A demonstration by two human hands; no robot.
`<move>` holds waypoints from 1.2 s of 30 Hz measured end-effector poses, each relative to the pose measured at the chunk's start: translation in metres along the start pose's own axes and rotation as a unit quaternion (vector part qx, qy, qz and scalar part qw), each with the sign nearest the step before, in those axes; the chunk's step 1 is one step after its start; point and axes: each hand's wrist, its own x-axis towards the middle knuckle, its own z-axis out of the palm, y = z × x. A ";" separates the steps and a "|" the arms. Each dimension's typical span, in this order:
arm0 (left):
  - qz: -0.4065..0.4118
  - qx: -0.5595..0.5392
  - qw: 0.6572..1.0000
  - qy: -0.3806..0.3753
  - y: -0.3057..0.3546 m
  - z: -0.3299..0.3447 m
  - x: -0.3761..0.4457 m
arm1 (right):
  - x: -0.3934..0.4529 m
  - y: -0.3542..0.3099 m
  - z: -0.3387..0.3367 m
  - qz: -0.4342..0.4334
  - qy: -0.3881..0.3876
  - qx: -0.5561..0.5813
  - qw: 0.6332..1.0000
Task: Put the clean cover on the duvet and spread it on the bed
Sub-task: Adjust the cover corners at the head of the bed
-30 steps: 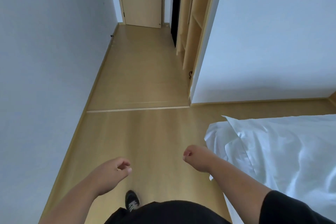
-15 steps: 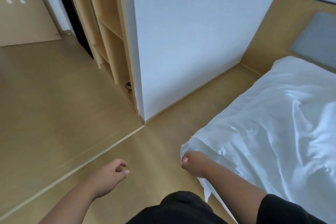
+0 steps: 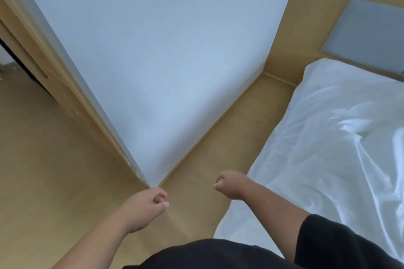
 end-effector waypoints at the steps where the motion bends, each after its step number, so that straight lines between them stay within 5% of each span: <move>1: 0.012 0.001 1.000 0.000 0.013 -0.015 0.013 | 0.012 -0.007 -0.022 -0.001 0.010 -0.002 1.000; 11: 0.096 0.110 0.989 -0.031 0.120 -0.141 0.217 | 0.144 0.012 -0.146 0.053 0.018 0.037 0.998; 17: 0.168 0.190 0.963 -0.093 0.248 -0.198 0.361 | 0.205 0.049 -0.246 0.136 0.137 0.172 0.966; 27: 0.187 0.255 0.913 -0.257 0.431 -0.149 0.530 | 0.242 0.202 -0.318 0.276 0.196 0.397 0.853; 36: 0.214 0.243 0.918 -0.228 0.661 -0.130 0.667 | 0.327 0.378 -0.512 0.285 0.181 0.358 0.871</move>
